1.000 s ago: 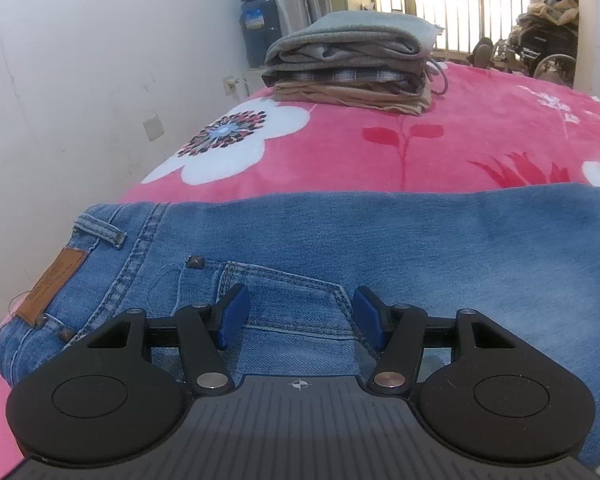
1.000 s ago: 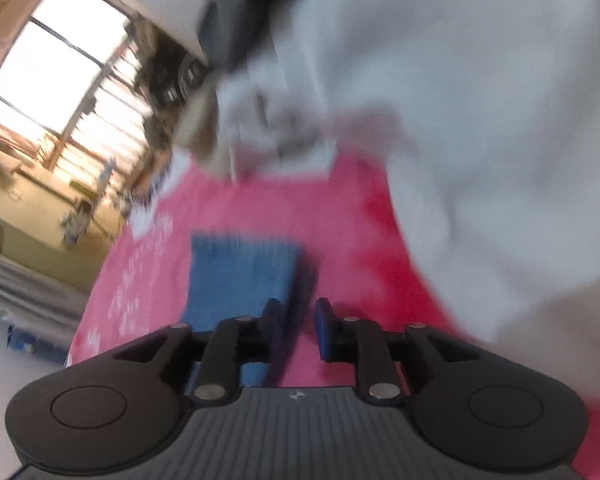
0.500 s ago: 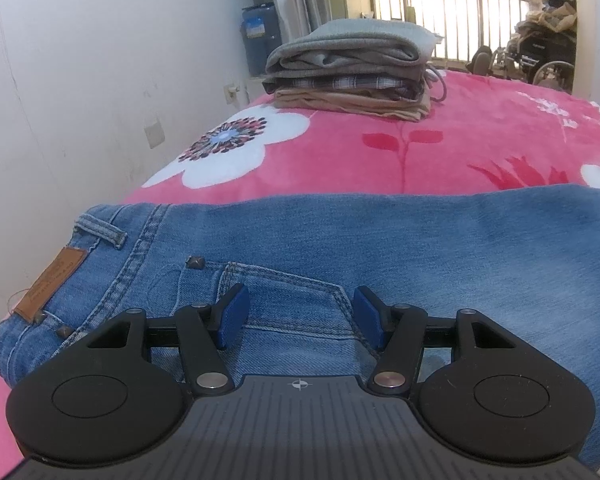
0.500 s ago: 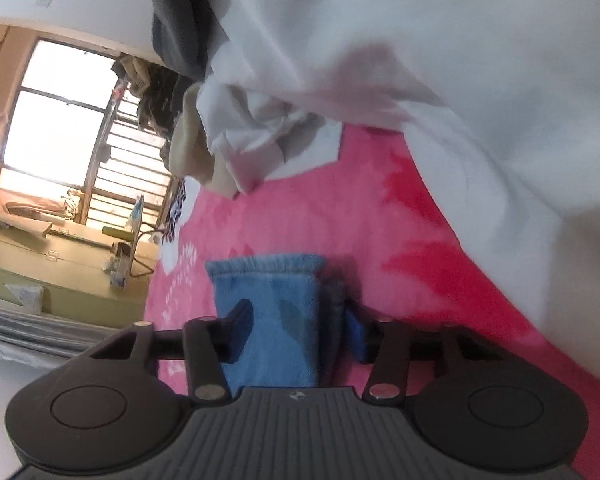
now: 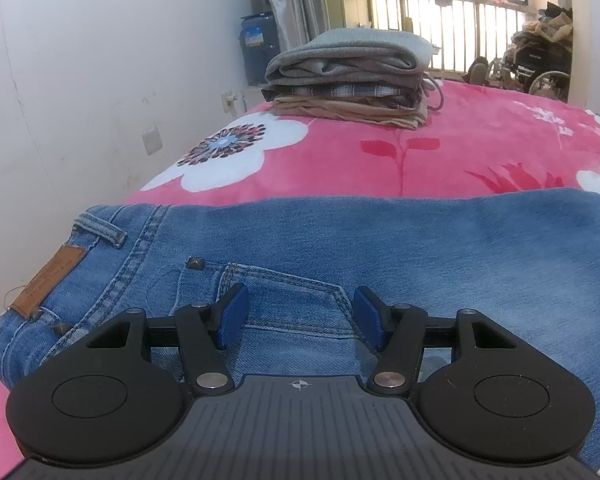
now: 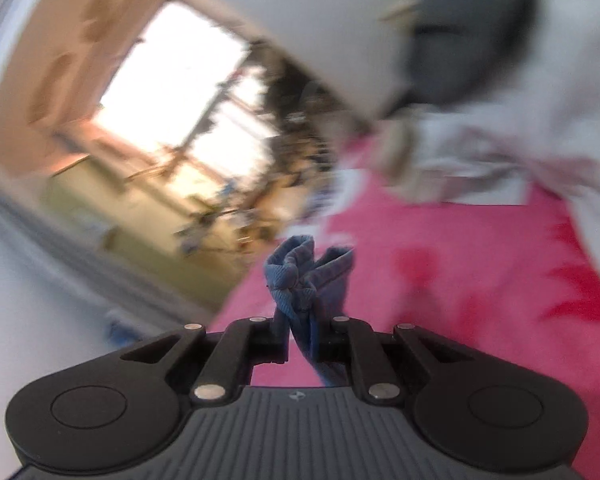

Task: Fold clothes

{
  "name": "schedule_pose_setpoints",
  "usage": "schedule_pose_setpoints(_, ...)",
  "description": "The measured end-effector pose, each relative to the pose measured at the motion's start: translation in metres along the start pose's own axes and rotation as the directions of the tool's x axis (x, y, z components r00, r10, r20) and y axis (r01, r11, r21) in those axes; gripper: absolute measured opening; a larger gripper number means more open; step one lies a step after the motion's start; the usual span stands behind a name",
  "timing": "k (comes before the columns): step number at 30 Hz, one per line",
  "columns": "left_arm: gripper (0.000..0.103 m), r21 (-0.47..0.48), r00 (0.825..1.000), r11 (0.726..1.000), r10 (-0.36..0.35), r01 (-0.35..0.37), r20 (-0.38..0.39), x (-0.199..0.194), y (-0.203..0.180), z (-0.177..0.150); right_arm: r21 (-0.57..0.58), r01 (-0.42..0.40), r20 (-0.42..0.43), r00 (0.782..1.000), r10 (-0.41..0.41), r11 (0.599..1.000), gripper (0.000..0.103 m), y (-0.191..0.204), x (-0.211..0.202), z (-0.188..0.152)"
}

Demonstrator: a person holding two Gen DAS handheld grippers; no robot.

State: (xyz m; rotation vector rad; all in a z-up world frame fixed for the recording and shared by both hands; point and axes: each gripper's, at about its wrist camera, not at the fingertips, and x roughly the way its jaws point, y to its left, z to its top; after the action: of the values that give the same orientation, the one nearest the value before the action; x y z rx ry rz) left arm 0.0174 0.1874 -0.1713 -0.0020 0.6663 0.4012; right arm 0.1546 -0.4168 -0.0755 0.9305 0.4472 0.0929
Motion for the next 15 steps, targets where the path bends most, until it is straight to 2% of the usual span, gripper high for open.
schedule_pose_setpoints(3,0.059,-0.001,1.0,1.0,0.001,-0.001,0.007,-0.001,0.0,-0.001,-0.041,-0.121,-0.037,0.992,0.12,0.992,0.011,0.051,-0.005,-0.016)
schedule_pose_setpoints(7,0.059,-0.01,1.0,1.0,-0.002,0.003,0.014,-0.001,0.001,-0.002,-0.041,-0.271,-0.111,0.958,0.266,0.962,0.011,0.11,0.001,-0.054)
schedule_pose_setpoints(12,0.059,-0.019,0.999,1.0,-0.009,0.01,0.033,-0.002,0.002,-0.006,0.01,-0.414,-0.229,0.885,0.405,0.91,0.011,0.169,0.016,-0.115)
schedule_pose_setpoints(15,0.059,-0.024,0.999,1.0,-0.014,0.015,0.045,-0.002,0.003,-0.008,0.056,-0.471,-0.315,0.829,0.463,0.881,0.011,0.198,0.031,-0.158)
